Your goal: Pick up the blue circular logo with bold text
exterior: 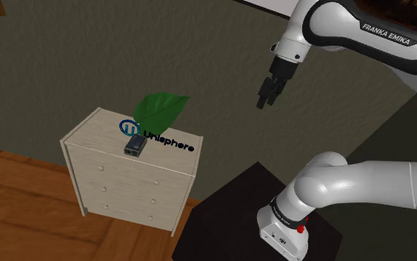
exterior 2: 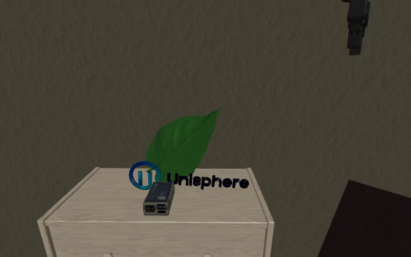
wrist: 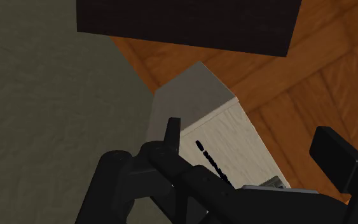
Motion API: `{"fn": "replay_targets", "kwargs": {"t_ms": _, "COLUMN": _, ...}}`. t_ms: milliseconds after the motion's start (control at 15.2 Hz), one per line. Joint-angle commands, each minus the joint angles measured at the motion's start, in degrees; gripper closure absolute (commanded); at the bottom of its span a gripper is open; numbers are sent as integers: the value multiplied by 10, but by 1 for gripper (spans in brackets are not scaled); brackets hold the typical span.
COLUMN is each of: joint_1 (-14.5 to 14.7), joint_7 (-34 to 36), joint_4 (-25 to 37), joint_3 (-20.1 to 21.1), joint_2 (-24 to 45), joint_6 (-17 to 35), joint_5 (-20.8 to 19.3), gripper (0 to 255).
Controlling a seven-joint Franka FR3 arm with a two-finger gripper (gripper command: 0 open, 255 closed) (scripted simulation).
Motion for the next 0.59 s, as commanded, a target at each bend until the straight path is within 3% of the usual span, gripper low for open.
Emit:
{"fn": "replay_targets", "kwargs": {"t_ms": 0, "joint_1": 0, "joint_7": 0, "joint_4": 0, "joint_3": 0, "joint_2": 0, "joint_6": 0, "joint_5": 0, "gripper": 0}}
{"fn": "replay_targets", "kwargs": {"t_ms": 528, "joint_1": 28, "joint_7": -64, "joint_4": -65, "joint_3": 3, "joint_2": 93, "joint_6": 183, "joint_5": 2, "gripper": 0}}
